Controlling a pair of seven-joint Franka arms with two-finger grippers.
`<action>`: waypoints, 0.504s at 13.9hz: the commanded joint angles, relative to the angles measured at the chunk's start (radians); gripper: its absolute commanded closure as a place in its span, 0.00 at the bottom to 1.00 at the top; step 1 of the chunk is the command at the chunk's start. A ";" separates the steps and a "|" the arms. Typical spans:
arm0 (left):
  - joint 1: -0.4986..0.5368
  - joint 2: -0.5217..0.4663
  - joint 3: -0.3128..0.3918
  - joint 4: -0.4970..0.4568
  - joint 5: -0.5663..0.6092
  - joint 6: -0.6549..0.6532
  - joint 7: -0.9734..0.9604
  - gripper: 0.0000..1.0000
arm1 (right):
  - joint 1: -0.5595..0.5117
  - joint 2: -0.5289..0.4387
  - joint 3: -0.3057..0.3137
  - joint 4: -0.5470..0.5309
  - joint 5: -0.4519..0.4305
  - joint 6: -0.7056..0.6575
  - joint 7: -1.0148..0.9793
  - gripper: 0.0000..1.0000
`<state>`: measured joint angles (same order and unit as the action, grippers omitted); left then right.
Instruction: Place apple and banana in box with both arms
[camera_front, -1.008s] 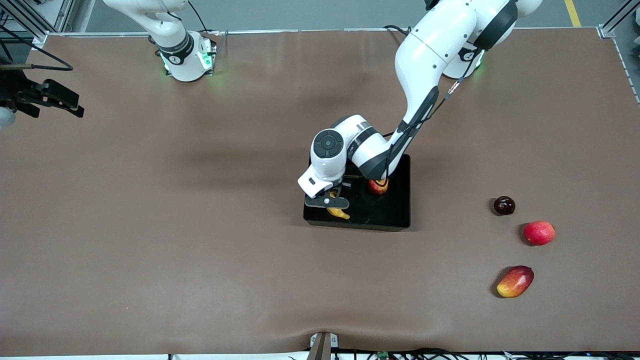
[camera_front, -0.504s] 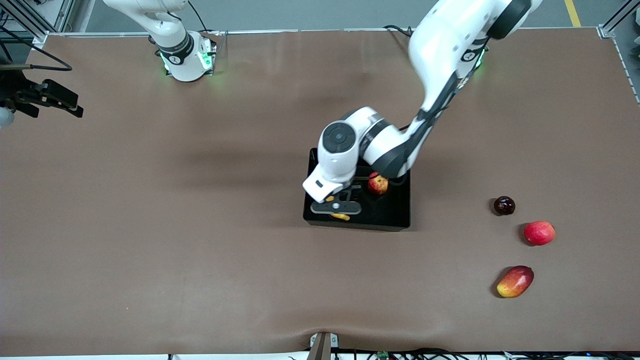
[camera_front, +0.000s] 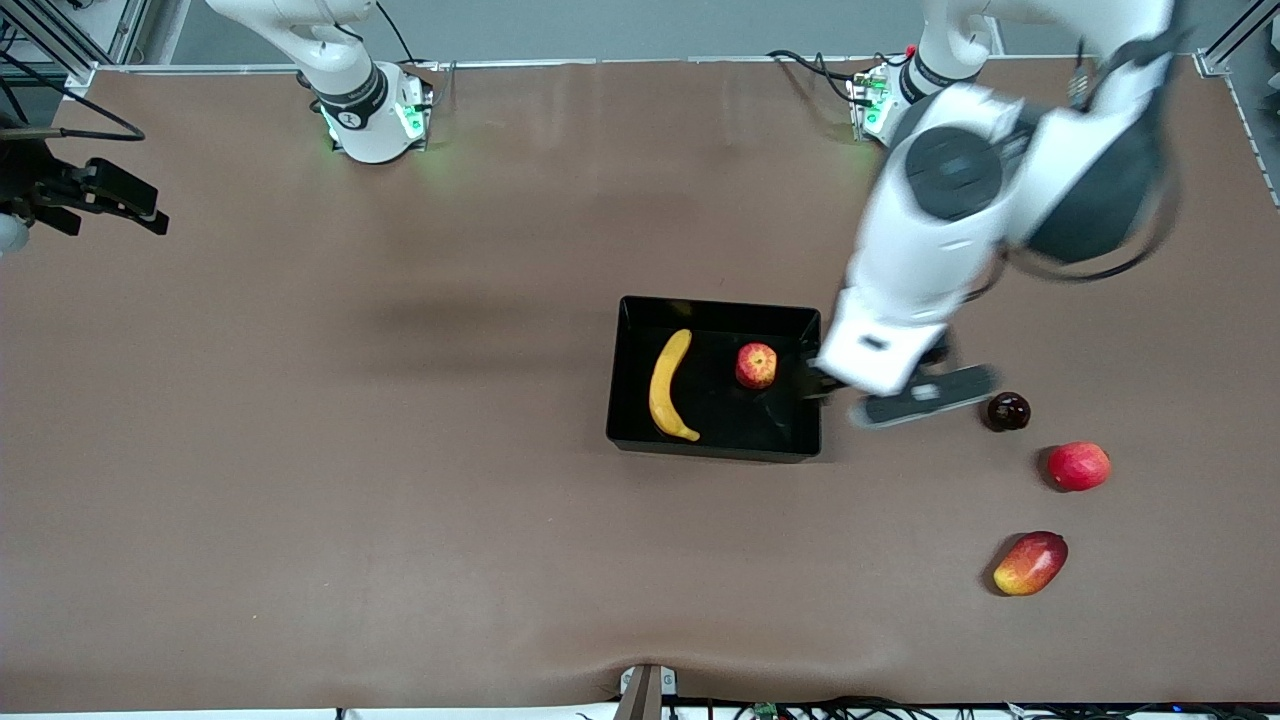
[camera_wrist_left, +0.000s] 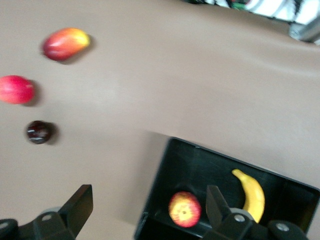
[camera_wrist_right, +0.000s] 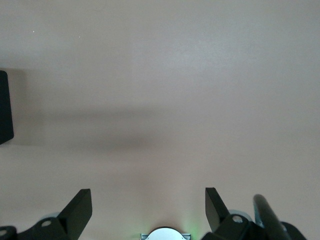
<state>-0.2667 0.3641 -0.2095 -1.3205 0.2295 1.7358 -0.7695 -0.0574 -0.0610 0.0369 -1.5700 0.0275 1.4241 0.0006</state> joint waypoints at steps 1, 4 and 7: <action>0.076 -0.086 -0.013 -0.049 -0.015 -0.060 0.050 0.00 | -0.019 -0.014 0.009 -0.010 0.022 -0.001 0.002 0.00; 0.173 -0.149 -0.011 -0.055 -0.064 -0.097 0.215 0.00 | -0.019 -0.014 0.009 -0.010 0.022 0.002 0.002 0.00; 0.208 -0.247 0.053 -0.166 -0.108 -0.090 0.393 0.00 | -0.032 -0.013 0.009 -0.010 0.023 0.002 0.002 0.00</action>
<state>-0.0728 0.2095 -0.1952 -1.3740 0.1544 1.6368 -0.4604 -0.0587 -0.0610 0.0355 -1.5700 0.0284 1.4242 0.0008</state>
